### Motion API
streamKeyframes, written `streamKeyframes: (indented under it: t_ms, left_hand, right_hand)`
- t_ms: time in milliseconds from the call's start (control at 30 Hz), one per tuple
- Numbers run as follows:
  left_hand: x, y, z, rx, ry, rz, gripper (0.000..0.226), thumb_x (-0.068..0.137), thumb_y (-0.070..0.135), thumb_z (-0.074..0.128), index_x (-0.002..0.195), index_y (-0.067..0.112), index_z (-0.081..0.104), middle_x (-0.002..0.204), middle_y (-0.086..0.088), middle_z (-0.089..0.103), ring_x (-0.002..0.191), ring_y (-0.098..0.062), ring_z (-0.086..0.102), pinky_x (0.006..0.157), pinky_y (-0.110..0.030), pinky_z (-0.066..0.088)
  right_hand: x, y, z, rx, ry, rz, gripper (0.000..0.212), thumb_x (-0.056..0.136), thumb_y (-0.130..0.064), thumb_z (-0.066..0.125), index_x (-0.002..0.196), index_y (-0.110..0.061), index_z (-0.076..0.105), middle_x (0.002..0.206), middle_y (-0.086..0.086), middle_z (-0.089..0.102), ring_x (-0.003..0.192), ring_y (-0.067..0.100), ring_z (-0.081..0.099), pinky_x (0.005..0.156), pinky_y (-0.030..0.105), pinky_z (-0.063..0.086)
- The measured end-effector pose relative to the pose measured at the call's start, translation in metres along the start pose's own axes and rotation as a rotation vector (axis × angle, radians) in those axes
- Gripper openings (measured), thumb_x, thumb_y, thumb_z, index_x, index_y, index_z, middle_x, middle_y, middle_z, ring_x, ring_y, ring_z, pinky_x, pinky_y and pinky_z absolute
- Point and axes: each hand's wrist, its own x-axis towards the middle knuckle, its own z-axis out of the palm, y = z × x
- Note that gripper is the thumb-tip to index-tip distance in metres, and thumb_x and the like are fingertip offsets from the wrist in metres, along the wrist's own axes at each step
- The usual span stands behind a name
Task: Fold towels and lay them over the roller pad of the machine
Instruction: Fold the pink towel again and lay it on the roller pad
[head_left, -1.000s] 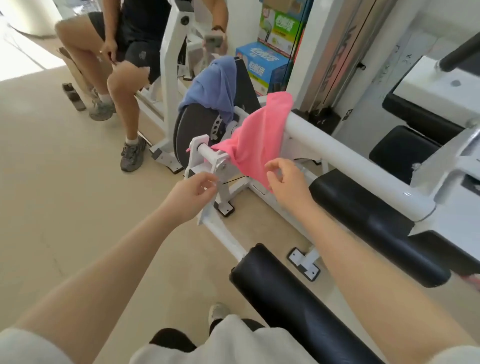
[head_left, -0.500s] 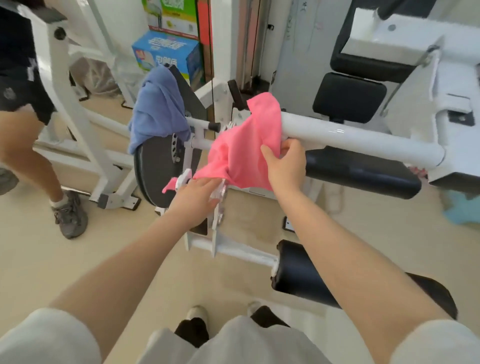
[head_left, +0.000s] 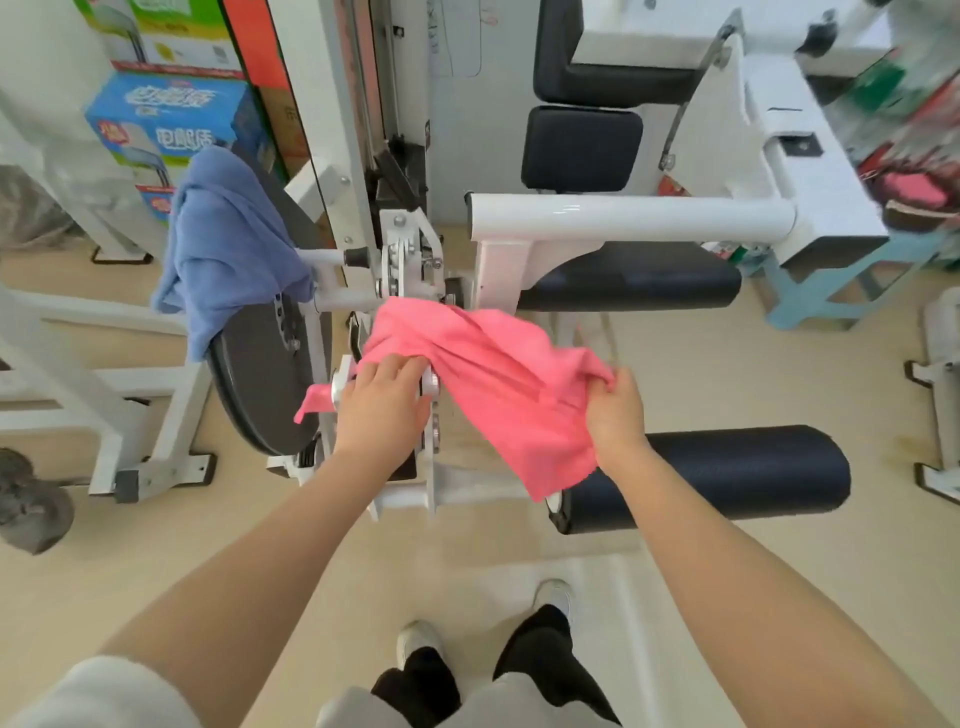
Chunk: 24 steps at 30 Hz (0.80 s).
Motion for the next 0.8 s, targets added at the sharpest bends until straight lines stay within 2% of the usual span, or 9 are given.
streamKeyframes:
  t_ms: [67,167,233,300,400,467,533,667,800]
  left_hand:
    - [-0.002,0.002,0.001,-0.006,-0.034,0.0,0.049,0.09,0.02,0.052,0.137,0.014,0.041,0.138,-0.009,0.046,0.123,-0.035,0.039,0.101,-0.044,0.032]
    - [-0.004,0.009,0.001,-0.092,0.023,-0.002,0.041,0.088,0.017,0.051,0.129,0.008,0.049,0.126,-0.014,0.05,0.116,-0.035,0.044,0.095,-0.043,0.035]
    - [-0.004,0.022,0.002,-0.188,0.071,0.111,0.034,0.085,0.016,0.045,0.113,0.002,0.058,0.108,-0.017,0.057,0.103,-0.037,0.051,0.086,-0.043,0.038]
    - [-0.001,0.039,0.004,-0.241,0.095,0.267,0.042,0.078,0.024,0.037,0.104,0.002,0.061,0.097,-0.016,0.06,0.093,-0.037,0.056,0.081,-0.043,0.042]
    - [0.01,0.068,0.004,-0.212,-0.028,0.4,0.049,0.08,0.037,0.05,0.121,0.01,0.055,0.118,-0.009,0.057,0.108,-0.033,0.053,0.089,-0.044,0.044]
    - [0.017,0.085,0.006,-0.109,-0.186,0.458,0.069,0.078,0.042,0.064,0.138,0.02,0.039,0.139,-0.001,0.043,0.127,-0.026,0.041,0.105,-0.042,0.032]
    - [0.022,0.098,0.01,0.015,-0.213,0.484,0.077,0.077,0.042,0.067,0.143,0.024,0.03,0.146,0.002,0.036,0.133,-0.022,0.034,0.108,-0.038,0.024]
    - [0.032,0.098,0.024,0.153,-0.164,0.339,0.048,0.083,0.019,0.055,0.13,0.017,0.046,0.126,-0.008,0.055,0.114,-0.029,0.053,0.094,-0.038,0.039]
    - [0.033,0.118,0.023,-0.042,-0.291,0.101,0.02,0.09,0.018,0.046,0.103,0.007,0.057,0.1,-0.014,0.068,0.088,-0.031,0.062,0.077,-0.04,0.05]
  right_hand:
    - [-0.002,0.026,-0.023,-0.104,0.049,0.088,0.017,0.094,-0.019,0.038,0.086,-0.008,0.048,0.073,0.003,0.051,0.078,0.025,0.05,0.059,0.033,0.036]
    - [-0.012,0.033,-0.037,-0.134,-0.043,0.028,0.021,0.093,-0.022,0.047,0.077,-0.012,0.056,0.073,0.004,0.055,0.076,0.024,0.05,0.061,0.032,0.039]
    - [-0.015,0.019,-0.037,-0.118,-0.071,-0.026,0.022,0.093,-0.022,0.048,0.082,-0.009,0.062,0.084,0.01,0.062,0.081,0.026,0.056,0.072,0.037,0.046]
    - [-0.016,0.0,-0.04,0.009,-0.093,-0.049,0.02,0.093,-0.02,0.048,0.082,-0.012,0.064,0.085,0.007,0.064,0.082,0.022,0.058,0.074,0.035,0.048]
    - [-0.018,-0.022,-0.055,0.4,-0.224,-0.008,0.015,0.093,-0.015,0.053,0.083,-0.017,0.064,0.082,0.002,0.065,0.077,0.018,0.06,0.071,0.032,0.049]
    - [-0.018,-0.031,-0.071,0.576,-0.272,0.015,0.012,0.094,-0.016,0.052,0.091,-0.015,0.064,0.085,0.004,0.066,0.078,0.018,0.063,0.077,0.035,0.05]
    - [-0.015,-0.036,-0.091,0.659,-0.262,0.025,0.013,0.094,-0.017,0.05,0.095,-0.014,0.063,0.087,0.005,0.067,0.078,0.019,0.064,0.078,0.036,0.052]
    - [-0.001,-0.025,-0.133,0.788,-0.16,0.12,0.015,0.094,-0.024,0.05,0.091,-0.016,0.063,0.079,0.004,0.069,0.072,0.02,0.065,0.068,0.035,0.052]
    - [0.014,0.002,-0.154,0.571,0.037,0.221,0.016,0.094,-0.026,0.051,0.086,-0.016,0.061,0.079,0.004,0.06,0.071,0.021,0.057,0.061,0.031,0.045]
